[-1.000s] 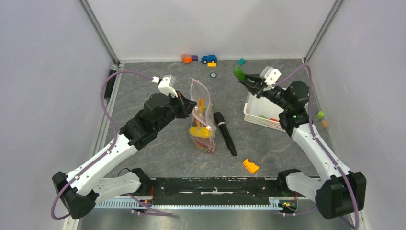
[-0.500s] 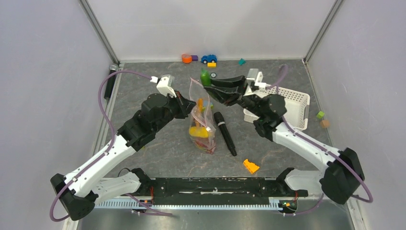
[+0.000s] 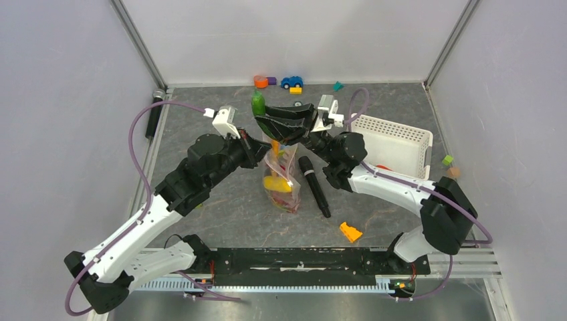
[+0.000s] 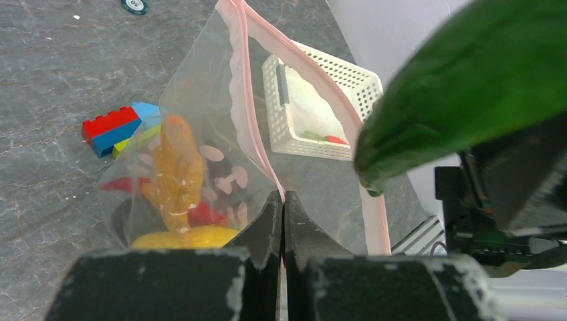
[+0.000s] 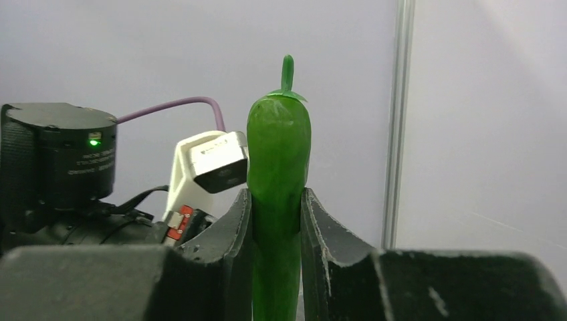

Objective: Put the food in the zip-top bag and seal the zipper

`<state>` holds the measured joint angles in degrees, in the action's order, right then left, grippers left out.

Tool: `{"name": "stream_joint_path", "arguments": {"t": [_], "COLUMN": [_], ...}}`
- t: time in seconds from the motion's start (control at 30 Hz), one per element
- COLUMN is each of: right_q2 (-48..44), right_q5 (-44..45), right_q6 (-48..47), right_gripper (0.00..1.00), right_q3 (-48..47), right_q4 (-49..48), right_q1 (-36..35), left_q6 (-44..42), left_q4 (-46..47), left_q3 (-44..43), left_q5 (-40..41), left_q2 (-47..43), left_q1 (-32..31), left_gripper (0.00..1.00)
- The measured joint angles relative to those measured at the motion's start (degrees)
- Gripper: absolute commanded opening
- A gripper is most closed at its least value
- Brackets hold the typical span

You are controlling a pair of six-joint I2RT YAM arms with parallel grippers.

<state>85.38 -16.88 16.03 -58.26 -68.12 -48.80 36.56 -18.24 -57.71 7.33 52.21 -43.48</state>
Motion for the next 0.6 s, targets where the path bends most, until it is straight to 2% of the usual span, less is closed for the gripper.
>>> {"name": "stream_joint_path", "arguments": {"t": [0.13, 0.33, 0.47, 0.6], "right_q2": [1.81, -0.50, -5.60, -9.90], "right_q5": [2.40, 4.17, 5.03, 6.10], "right_q6": [-0.04, -1.31, -2.21, -3.32], "right_gripper": [0.00, 0.01, 0.05, 0.16], "right_q3": [1.01, 10.25, 16.06, 18.56], "right_q4": [-2.21, -1.90, -0.15, 1.20], "right_q1": [-0.22, -0.24, -0.66, -1.79], "left_q6": [0.00, 0.02, 0.02, 0.02], "left_q4": [-0.26, -0.42, -0.42, -0.42], "left_q3": [0.07, 1.22, 1.66, 1.88], "left_q5": [0.02, 0.59, 1.57, 2.01], "left_q2": [-0.85, -2.25, -2.25, -2.23], "left_q1": [0.00, 0.00, 0.00, 0.00], "left_gripper": [0.02, 0.02, 0.02, 0.02]}}
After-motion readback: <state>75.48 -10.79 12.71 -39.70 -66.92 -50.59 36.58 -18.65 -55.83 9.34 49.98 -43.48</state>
